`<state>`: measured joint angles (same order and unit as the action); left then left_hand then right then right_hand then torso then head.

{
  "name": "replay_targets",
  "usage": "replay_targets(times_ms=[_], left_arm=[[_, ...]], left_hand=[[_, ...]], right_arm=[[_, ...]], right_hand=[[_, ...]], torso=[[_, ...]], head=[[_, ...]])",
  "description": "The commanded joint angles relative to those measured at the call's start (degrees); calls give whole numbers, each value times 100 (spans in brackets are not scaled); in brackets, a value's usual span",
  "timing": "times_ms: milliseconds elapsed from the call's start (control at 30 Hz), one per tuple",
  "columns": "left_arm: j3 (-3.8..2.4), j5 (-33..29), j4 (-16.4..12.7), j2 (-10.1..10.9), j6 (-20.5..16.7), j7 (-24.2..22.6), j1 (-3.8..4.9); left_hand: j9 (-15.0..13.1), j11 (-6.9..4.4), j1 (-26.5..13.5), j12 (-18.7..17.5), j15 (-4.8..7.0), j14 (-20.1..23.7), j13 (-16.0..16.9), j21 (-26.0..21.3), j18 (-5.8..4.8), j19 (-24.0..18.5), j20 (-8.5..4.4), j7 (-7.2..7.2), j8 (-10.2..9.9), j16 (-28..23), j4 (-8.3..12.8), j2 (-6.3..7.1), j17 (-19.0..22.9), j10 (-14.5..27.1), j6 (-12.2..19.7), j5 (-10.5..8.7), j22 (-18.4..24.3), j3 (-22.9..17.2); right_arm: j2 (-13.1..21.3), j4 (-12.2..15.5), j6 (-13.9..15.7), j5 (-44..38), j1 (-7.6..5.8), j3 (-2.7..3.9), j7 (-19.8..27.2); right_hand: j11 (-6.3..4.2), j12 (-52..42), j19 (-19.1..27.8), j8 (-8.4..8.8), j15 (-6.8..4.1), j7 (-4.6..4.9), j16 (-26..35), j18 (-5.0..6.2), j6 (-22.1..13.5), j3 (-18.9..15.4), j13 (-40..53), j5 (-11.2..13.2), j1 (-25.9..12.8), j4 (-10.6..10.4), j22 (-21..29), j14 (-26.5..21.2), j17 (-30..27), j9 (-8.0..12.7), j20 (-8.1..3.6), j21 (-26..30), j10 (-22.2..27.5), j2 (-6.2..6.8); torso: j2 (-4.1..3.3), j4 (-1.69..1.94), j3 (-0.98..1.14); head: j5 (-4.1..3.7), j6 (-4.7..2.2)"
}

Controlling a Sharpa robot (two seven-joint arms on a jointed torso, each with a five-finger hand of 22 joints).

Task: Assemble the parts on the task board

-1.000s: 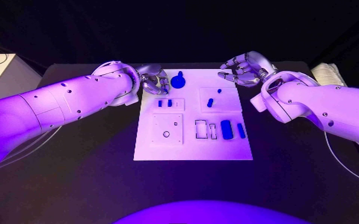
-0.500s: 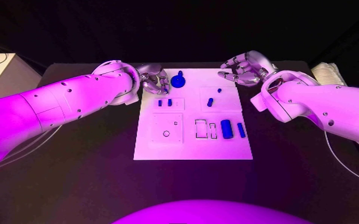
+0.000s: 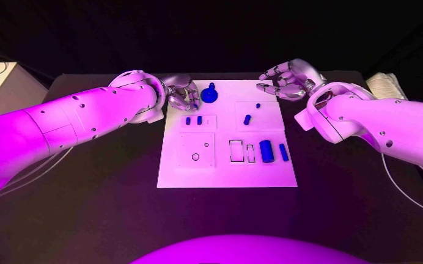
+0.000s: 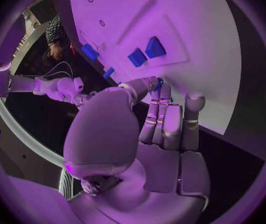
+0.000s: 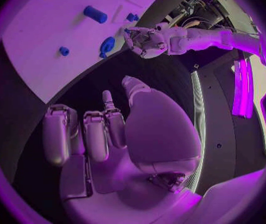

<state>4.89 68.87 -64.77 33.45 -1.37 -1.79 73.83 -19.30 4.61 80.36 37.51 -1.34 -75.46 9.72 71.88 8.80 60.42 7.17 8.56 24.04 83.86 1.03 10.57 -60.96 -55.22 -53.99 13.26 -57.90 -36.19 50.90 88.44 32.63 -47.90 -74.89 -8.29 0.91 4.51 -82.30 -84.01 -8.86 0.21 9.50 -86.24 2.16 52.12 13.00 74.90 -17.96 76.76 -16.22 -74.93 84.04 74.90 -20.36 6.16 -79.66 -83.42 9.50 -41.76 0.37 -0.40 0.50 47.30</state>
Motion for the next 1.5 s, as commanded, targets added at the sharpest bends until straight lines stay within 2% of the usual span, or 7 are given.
replay_targets(times_ms=[33, 600, 800, 1000, 1100, 1133, 1500], left_arm=[[28, 2, -14, -26, 222, 41, -37], [31, 318, -43, -29, 155, 62, -37], [32, 369, -42, -32, 176, 149, -37], [33, 383, -43, -25, 154, 185, -38], [33, 370, -45, -22, 144, 176, -39], [33, 366, -45, -22, 139, 171, -39], [34, 326, -67, -13, 74, 131, -42]], left_hand=[[-11, 13, 1, -26, 11, -26, 15, 20, -68, 26, 7, 5, -1, 15, -5, -80, 3, -41, -32, 22, -4, 28], [-37, -16, 10, -1, 32, -22, 44, 2, -61, 6, -3, -23, 2, 10, 19, -76, 24, -82, -66, 18, 25, 51], [-41, 13, -26, -48, 19, 49, 52, -86, -33, -117, -15, -4, -80, -24, 13, -69, 123, 27, 37, 21, 155, 65], [-9, 120, -77, -291, -68, 291, -20, -268, 15, -340, 49, 87, -344, -148, -7, -43, 519, 234, 312, 24, 403, 9], [71, 164, -110, -514, -110, 365, -118, -304, 26, -364, 90, 106, -589, -193, -25, 9, 667, 331, 659, 28, 449, -67], [103, 174, -115, -578, -117, 365, -147, -306, 26, -359, 101, 55, -667, -194, -26, 28, 679, 326, 776, 26, 452, -91], [153, 205, -190, -701, -142, 391, -197, -328, 27, -366, 123, 26, -775, -203, -71, 87, 747, 335, 930, 25, 480, -88]], right_arm=[[2, 6, -2, -12, 2, 1, 59], [-4, -5, -6, -12, 2, 1, 61], [-3, -5, -7, -12, 2, 1, 58], [-2, -8, -4, -12, 3, 1, 65], [-2, -9, 0, -12, 3, 1, 70], [-3, -9, 1, -12, 4, 1, 71], [-9, -18, -7, 17, 8, 1, 68]], right_hand=[[-26, 4, -163, -29, -35, -37, 32, 27, 18, 26, 865, -38, -35, -4, -869, 383, 638, 9, -42, 15, 8, -14], [-26, 4, -163, -29, -35, -37, 32, 27, 18, 26, 865, -38, -35, -4, -869, 383, 638, 9, -42, 15, 8, -14], [-26, 4, -163, -29, -35, -37, 32, 27, 18, 26, 865, -38, -35, -4, -869, 383, 638, 9, -42, 15, 8, -14], [-26, 4, -163, -29, -35, -37, 32, 27, 18, 26, 865, -38, -35, -4, -869, 383, 638, 9, -42, 15, 8, -14], [-27, 7, -164, -32, -38, -38, 36, 27, 16, 55, 860, -37, -36, 0, -864, 384, 636, 12, -46, 25, 8, -8], [-27, 7, -164, -32, -38, -38, 36, 27, 16, 55, 860, -37, -36, 0, -864, 384, 636, 12, -46, 25, 8, -8], [-27, 7, -164, -32, -38, -38, 36, 27, 16, 55, 860, -37, -36, 0, -864, 384, 636, 12, -46, 25, 8, -8]], torso=[[0, 3, 2], [2, 3, 1], [3, 3, 0], [4, 1, 1], [9, 2, 1], [11, 2, 2], [7, 0, -5]], head=[[-6, 9], [-7, 18], [-6, 10], [-5, 8], [-3, -5], [-1, -9], [2, -31]])
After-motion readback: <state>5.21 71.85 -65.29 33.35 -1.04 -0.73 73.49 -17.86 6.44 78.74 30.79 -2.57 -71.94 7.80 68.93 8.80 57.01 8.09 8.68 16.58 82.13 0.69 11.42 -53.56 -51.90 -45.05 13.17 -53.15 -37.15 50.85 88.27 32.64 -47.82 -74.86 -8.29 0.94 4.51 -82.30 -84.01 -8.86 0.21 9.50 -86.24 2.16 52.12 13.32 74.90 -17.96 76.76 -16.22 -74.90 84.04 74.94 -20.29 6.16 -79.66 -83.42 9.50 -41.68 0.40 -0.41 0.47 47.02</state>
